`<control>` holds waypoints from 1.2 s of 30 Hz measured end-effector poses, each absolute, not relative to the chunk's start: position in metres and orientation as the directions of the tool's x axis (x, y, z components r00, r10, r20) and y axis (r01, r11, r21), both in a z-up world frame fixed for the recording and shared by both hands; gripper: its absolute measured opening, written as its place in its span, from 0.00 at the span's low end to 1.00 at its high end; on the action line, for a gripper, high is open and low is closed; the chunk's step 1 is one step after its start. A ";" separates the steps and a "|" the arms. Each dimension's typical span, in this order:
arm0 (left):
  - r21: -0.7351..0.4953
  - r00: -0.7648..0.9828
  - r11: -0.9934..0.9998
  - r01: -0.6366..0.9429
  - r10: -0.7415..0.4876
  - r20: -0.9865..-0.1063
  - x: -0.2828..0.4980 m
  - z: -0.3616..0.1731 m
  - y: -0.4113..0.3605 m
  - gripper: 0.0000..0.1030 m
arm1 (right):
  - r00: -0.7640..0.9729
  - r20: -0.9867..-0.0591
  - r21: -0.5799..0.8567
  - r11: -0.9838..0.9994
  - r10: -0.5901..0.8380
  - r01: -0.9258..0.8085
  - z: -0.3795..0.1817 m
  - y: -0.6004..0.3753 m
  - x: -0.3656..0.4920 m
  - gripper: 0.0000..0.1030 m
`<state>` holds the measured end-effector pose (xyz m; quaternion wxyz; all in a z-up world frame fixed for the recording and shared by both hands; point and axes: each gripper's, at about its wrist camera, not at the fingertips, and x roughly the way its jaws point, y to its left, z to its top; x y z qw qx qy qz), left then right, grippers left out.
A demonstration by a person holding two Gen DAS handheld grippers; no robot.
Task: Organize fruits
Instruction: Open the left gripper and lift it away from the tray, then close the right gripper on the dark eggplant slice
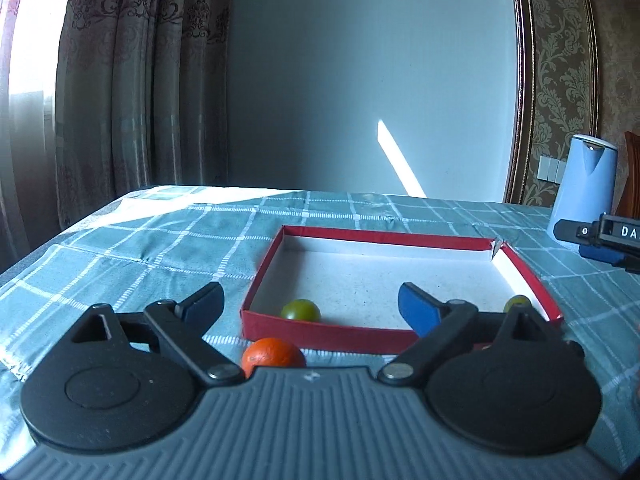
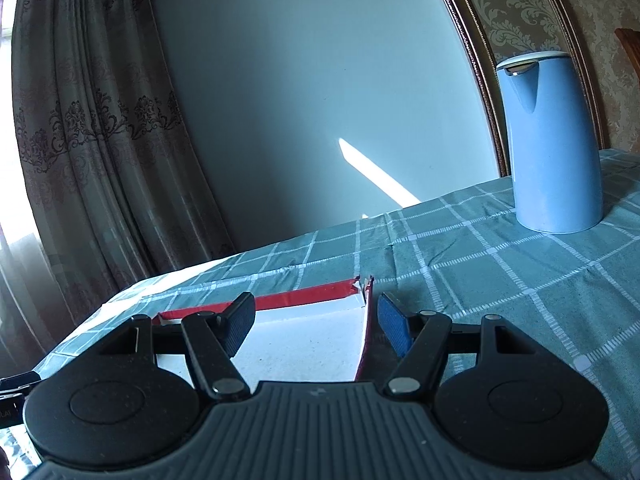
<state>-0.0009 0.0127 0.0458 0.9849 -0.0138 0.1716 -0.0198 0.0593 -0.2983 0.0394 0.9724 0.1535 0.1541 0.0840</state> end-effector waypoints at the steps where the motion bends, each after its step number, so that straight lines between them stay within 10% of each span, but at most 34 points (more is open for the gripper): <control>1: -0.032 0.943 0.999 0.029 -0.038 -0.331 -0.009 0.043 0.017 0.96 | 0.935 -0.263 0.314 0.938 0.237 -0.149 0.041 -0.294 0.051 0.65; 10: -0.146 0.950 0.988 -0.041 -0.007 -0.313 -0.025 0.023 0.058 0.98 | 0.851 -0.325 0.118 0.910 0.413 -0.397 0.021 -0.240 -0.021 0.65; 26: -0.209 0.946 0.977 -0.033 -0.037 -0.323 -0.026 0.018 0.069 1.00 | 0.821 -0.554 -0.019 0.984 0.137 -0.176 -0.004 -0.260 0.010 0.65; 30: -0.213 0.943 0.977 -0.032 -0.041 -0.330 -0.025 0.018 0.069 1.00 | 0.799 -0.581 -0.012 0.980 0.156 -0.200 -0.007 -0.257 0.017 0.33; 36: -0.213 0.943 0.977 -0.032 -0.041 -0.330 -0.025 0.018 0.069 1.00 | 0.825 -0.538 0.022 0.981 0.173 -0.191 -0.001 -0.260 0.010 0.33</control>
